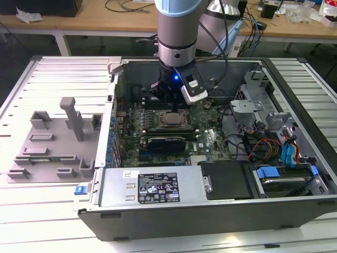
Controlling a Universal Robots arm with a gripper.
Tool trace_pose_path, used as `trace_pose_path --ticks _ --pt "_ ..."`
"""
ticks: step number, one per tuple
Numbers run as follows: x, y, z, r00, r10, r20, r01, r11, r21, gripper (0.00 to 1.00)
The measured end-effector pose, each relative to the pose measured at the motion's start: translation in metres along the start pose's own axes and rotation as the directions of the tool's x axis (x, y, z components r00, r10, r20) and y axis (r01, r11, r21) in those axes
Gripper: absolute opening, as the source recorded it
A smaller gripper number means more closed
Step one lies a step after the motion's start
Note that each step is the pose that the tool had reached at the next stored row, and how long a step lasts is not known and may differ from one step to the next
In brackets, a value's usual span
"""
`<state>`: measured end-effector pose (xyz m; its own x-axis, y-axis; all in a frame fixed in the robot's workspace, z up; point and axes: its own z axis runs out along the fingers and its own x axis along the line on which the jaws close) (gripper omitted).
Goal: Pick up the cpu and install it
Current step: 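Install the second cpu locking lever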
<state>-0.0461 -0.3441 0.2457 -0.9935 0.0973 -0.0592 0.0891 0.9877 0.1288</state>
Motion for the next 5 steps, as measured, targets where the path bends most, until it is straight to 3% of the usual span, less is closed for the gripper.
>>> trace_pose_path --ticks 5 --pt "0.0000 0.0000 0.0000 1.0000 0.000 0.0000 0.000 1.0000 0.0002 0.11"
